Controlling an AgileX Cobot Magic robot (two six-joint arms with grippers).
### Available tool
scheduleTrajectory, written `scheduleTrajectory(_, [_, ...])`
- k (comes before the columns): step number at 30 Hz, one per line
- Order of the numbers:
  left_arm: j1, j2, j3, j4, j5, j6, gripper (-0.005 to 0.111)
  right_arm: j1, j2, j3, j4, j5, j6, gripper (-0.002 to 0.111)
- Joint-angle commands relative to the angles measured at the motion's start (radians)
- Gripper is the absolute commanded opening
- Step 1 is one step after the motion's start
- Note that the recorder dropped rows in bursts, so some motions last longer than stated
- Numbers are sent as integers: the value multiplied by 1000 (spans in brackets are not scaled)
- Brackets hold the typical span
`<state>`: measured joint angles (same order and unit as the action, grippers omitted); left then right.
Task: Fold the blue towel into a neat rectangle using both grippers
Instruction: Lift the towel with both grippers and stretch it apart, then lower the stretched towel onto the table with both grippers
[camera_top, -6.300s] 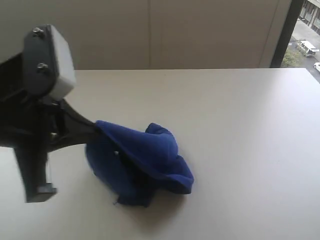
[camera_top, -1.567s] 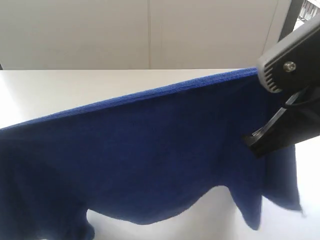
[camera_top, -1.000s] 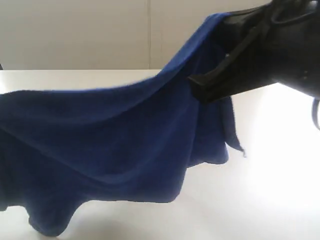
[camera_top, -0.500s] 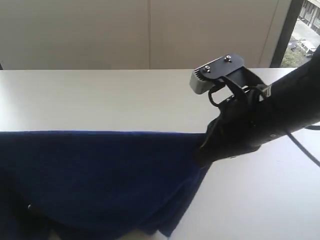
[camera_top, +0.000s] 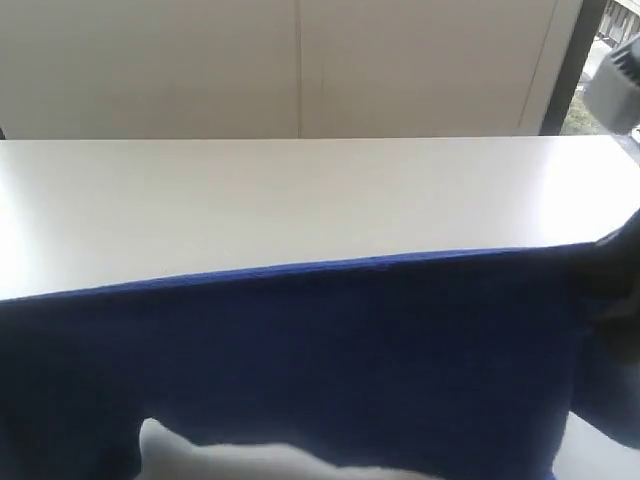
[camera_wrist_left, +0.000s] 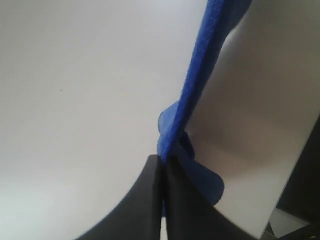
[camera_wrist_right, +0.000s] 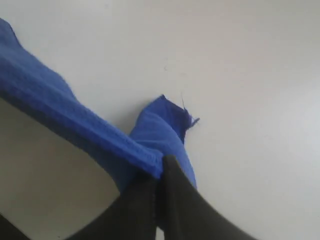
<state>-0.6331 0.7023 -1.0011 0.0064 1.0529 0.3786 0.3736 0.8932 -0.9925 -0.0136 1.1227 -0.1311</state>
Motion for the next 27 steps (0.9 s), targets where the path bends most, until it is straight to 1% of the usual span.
scheduleTrajectory(1, [10,-16,-29,159,168,-17,0,-25,-42,0,-251,98,27,0])
scheduleTrajectory(6, [10,-15,-60,183,168,-36,0,-25,-10,0,-272,98,29,0])
scheduleTrajectory(10, [-16,30,-53,341,168,-117,0,-25,89,5,-311,98,65,0])
scheduleTrajectory(13, [-48,96,-9,431,155,-113,0,-25,180,5,-368,77,131,0])
scheduleTrajectory(15, [-55,145,33,453,90,-113,0,-25,240,5,-418,45,169,0])
scheduleTrajectory(18, [-55,222,114,525,-56,-129,0,-25,336,5,-470,5,207,0])
scheduleTrajectory(20, [-52,278,159,653,-165,-219,0,-25,402,5,-507,-51,243,0])
scheduleTrajectory(22, [-42,336,189,821,-249,-379,0,-25,465,5,-545,-115,275,0])
scheduleTrajectory(24, [-26,392,203,974,-299,-512,0,-25,523,5,-599,-186,315,0])
scheduleTrajectory(27, [10,469,203,1130,-361,-654,0,-25,592,5,-733,-268,397,0])
